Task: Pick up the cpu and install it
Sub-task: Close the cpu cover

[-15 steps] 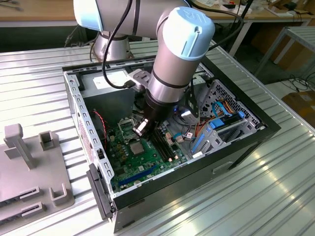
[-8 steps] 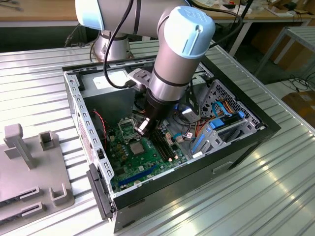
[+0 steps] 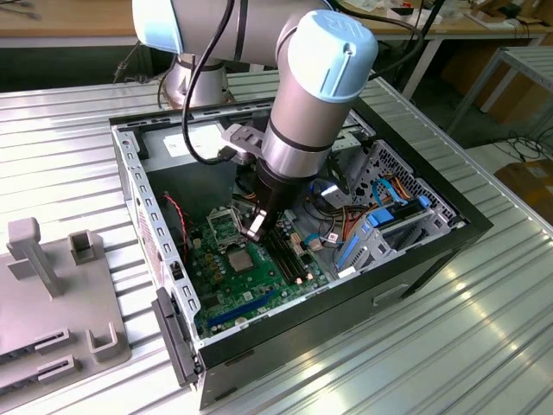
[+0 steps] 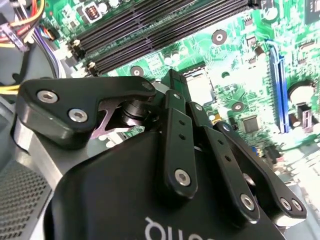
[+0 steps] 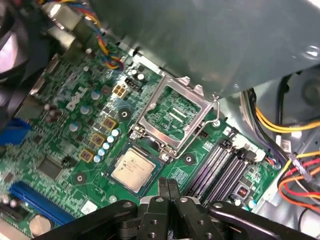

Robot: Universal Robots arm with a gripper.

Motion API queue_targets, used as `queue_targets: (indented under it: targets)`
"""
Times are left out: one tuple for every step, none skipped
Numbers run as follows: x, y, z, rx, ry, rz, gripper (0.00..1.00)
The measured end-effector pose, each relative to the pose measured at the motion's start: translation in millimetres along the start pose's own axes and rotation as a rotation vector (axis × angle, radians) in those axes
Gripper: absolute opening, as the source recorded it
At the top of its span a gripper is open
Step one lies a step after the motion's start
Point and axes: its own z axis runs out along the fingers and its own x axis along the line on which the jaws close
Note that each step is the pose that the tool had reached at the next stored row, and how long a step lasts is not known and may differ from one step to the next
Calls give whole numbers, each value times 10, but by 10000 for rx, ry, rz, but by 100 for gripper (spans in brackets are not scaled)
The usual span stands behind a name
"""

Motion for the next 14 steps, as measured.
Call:
queue_targets:
  targets:
    - [-1, 1, -13, 1, -3, -58, 11]
    - [-1, 2, -35, 4, -3, -120, 11]
    - [-2, 3, -50, 6, -3, -159, 11]
    - [-3, 4, -71, 8, -2, -213, 11]
    - [-8, 6, -110, 11, 1, -308, 11]
    - [-10, 7, -126, 12, 2, -349, 11]
    - [-12, 8, -141, 13, 4, -398, 11]
    - [-14, 7, -151, 10, 1, -455, 11]
    - [-17, 6, -158, -3, -7, -513, 11]
    - [-16, 6, -159, -21, -21, -569, 11]
    - [-16, 7, -159, -48, -41, -634, 11]
    - [-17, 7, -160, -72, -60, -694, 11]
    - [-19, 7, -159, -90, -74, -762, 11]
    - [-22, 6, -157, -105, -84, -830, 11]
